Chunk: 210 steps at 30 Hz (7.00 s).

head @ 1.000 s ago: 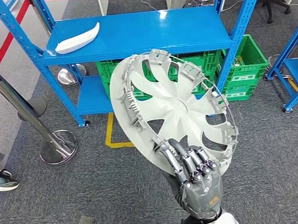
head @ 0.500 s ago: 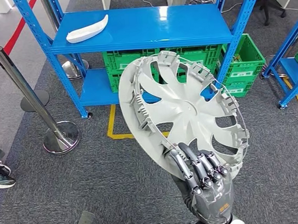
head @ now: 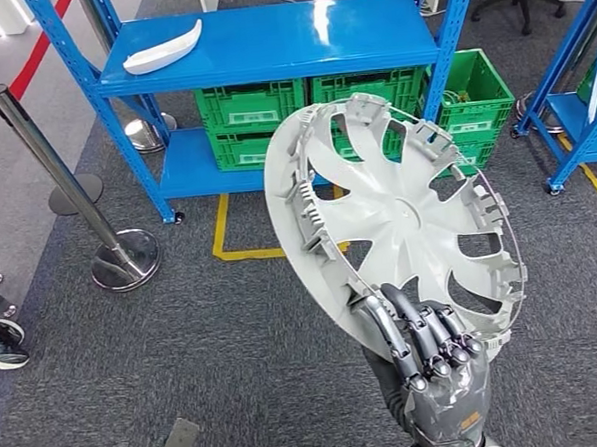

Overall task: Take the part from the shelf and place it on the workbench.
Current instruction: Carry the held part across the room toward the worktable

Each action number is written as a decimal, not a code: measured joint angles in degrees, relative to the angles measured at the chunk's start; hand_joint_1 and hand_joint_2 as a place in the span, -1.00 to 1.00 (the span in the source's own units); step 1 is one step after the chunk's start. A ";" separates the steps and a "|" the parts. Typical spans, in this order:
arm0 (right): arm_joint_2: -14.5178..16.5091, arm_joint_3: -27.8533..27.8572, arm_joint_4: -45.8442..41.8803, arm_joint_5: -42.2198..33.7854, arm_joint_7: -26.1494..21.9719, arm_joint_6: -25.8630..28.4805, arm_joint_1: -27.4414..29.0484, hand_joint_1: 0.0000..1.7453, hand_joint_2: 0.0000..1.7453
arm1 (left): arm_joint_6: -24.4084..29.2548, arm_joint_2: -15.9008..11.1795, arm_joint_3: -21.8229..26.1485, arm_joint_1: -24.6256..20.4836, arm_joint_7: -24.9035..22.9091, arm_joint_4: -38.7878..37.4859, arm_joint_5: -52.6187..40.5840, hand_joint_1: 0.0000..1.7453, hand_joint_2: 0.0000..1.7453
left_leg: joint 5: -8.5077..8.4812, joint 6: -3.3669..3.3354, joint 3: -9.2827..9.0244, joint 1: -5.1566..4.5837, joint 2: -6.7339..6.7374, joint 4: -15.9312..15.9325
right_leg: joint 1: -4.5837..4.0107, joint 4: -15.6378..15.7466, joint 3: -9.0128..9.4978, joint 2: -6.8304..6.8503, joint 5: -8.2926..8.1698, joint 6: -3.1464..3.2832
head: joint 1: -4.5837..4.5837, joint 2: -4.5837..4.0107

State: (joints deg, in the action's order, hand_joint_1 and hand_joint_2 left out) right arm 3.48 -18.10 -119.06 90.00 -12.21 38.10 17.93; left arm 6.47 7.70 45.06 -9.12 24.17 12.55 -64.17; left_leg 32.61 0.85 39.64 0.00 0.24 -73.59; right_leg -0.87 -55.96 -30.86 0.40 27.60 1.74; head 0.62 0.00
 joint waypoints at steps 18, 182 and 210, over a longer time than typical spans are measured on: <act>1.99 2.85 -2.09 -0.09 -2.39 0.00 3.09 1.00 1.00 | 0.22 0.74 -1.71 -0.82 -0.46 0.04 -0.81 -1.00 1.00 | -6.29 -2.22 -9.99 -0.30 1.07 18.98 | 2.01 -8.91 -3.49 0.06 3.16 -4.65 | -0.23 0.00; 8.51 13.61 -19.74 0.01 -0.45 0.00 15.31 1.00 1.00 | 0.24 4.13 -11.21 0.89 -0.76 0.07 -3.18 -1.00 1.00 | -1.13 -0.41 -8.18 -0.75 1.69 12.71 | 1.56 -1.95 -1.33 0.31 0.38 -1.69 | -0.39 0.00; 8.52 14.15 -20.24 -0.03 -0.35 0.00 15.22 1.00 1.00 | 0.15 4.29 -11.22 0.98 -0.63 0.07 -2.37 -1.00 1.00 | -4.26 -1.10 -9.76 -1.04 4.12 16.96 | 1.42 -1.82 -1.18 1.36 0.61 -2.50 | -0.47 0.01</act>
State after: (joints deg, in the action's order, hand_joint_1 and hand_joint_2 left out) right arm 12.00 -3.95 -139.29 89.96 -12.56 38.10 33.15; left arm 6.62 11.99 33.83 -8.14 23.53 12.61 -66.54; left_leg 28.35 -0.25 29.88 -1.04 4.36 -56.62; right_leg 0.55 -57.78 -32.05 1.76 28.20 -0.76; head 0.16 0.01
